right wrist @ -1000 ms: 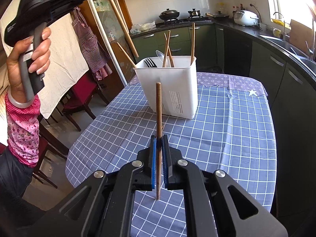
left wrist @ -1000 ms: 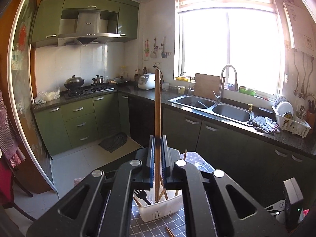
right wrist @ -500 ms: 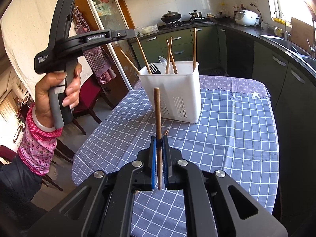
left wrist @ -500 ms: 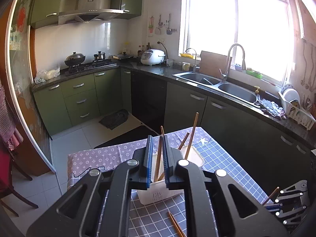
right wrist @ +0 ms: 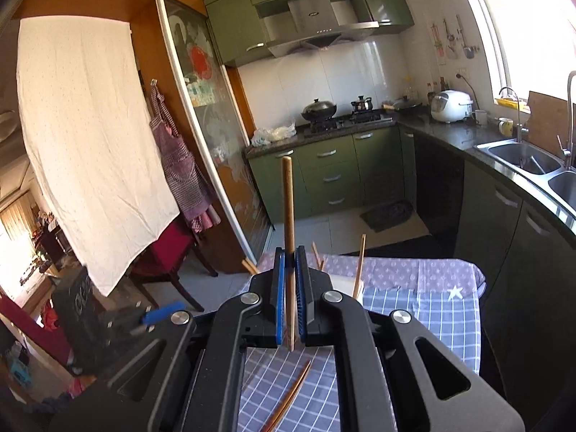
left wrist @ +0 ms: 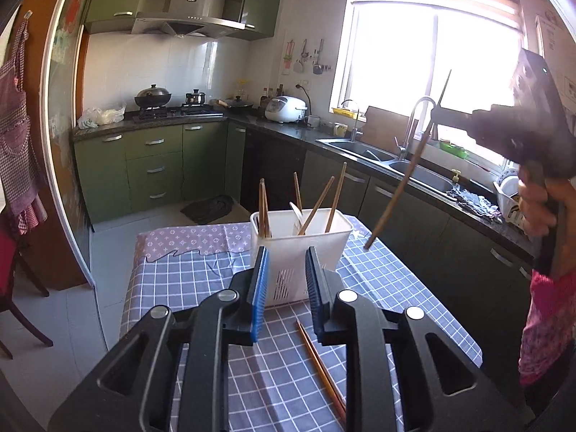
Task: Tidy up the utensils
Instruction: 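Drop the chopstick from the right gripper into the holder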
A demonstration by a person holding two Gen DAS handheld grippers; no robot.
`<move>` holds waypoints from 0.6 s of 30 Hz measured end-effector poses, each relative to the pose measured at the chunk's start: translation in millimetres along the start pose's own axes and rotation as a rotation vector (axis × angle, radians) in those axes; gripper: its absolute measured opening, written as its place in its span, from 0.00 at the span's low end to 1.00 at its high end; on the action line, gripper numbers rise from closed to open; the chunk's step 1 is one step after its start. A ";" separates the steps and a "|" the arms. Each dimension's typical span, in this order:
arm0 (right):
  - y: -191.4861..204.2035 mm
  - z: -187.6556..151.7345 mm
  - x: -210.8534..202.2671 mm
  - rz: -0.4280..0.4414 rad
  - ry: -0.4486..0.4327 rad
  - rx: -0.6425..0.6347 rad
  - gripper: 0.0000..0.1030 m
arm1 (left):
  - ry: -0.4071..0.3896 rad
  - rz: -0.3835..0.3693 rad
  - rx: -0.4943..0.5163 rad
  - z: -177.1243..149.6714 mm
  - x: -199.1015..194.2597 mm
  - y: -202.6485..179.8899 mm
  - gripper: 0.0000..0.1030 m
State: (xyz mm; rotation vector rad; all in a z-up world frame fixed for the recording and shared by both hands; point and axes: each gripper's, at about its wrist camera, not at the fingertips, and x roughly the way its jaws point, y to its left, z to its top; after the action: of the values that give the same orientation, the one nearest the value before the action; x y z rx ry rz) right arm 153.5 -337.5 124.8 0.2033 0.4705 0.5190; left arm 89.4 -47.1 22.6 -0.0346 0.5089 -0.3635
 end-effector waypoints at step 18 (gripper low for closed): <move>-41.4 -10.3 93.8 -0.135 0.124 0.040 0.22 | 0.225 -0.026 -0.022 -41.4 33.8 4.1 0.21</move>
State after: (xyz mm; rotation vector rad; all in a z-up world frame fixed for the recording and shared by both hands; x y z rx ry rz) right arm 238.1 -323.2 67.8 0.1775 0.6110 0.3918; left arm 98.2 -52.7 -30.0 -0.0218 0.7359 -0.3894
